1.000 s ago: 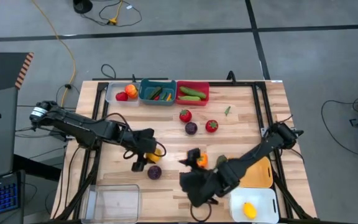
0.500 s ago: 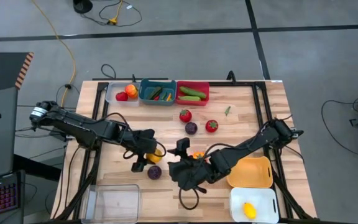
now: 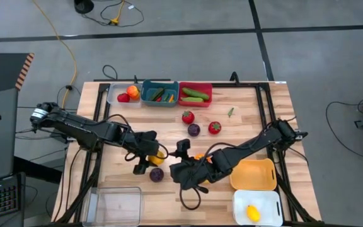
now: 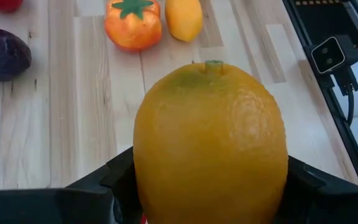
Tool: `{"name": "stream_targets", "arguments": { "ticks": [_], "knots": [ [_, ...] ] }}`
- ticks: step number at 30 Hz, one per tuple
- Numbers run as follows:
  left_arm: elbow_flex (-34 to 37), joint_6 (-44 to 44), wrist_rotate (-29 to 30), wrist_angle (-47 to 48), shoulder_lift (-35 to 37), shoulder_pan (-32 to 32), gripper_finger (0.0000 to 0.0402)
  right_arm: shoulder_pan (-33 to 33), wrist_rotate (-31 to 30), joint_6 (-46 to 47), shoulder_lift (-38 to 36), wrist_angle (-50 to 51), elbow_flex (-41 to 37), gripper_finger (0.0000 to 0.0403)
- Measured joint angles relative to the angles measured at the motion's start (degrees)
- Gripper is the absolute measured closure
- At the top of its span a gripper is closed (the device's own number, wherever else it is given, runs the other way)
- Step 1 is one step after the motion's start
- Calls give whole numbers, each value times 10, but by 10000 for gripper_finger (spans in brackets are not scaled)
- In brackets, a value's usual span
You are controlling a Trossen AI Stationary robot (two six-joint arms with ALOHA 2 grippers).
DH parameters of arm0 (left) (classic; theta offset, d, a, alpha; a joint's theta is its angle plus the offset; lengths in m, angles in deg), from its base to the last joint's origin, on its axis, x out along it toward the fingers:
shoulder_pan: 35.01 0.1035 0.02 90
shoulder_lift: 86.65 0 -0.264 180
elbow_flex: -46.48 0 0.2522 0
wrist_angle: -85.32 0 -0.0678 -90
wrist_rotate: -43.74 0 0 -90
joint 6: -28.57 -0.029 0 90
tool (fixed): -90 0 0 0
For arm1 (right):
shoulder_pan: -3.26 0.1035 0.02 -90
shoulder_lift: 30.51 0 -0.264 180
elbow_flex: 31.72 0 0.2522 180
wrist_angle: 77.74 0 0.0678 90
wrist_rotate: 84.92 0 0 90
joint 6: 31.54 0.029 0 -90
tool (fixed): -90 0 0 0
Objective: Sort produce into baskets
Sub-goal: Put the lemon into the white bin
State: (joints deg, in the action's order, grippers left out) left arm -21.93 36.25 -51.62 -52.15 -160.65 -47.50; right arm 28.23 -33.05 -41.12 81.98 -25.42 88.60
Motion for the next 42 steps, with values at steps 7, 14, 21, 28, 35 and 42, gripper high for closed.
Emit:
{"name": "stream_targets", "arguments": {
  "ticks": [7,14,21,28,35,42],
  "knots": [
    [0,0,-2,0,0,0,170,-4,7,-14,0,0,0,121],
    [0,0,-2,0,0,0,170,-12,9,26,0,-20,0,35],
    [0,-5,-11,-33,0,0,170,-15,9,33,0,-18,0,8],
    [-1,-10,-49,-81,0,0,170,-15,33,-24,0,-19,0,17],
    [-1,-13,-60,-92,0,0,170,-10,74,-156,2,-58,0,17],
    [-1,-14,-64,-115,0,0,170,-25,125,-194,3,-74,0,17]
  ]
}}
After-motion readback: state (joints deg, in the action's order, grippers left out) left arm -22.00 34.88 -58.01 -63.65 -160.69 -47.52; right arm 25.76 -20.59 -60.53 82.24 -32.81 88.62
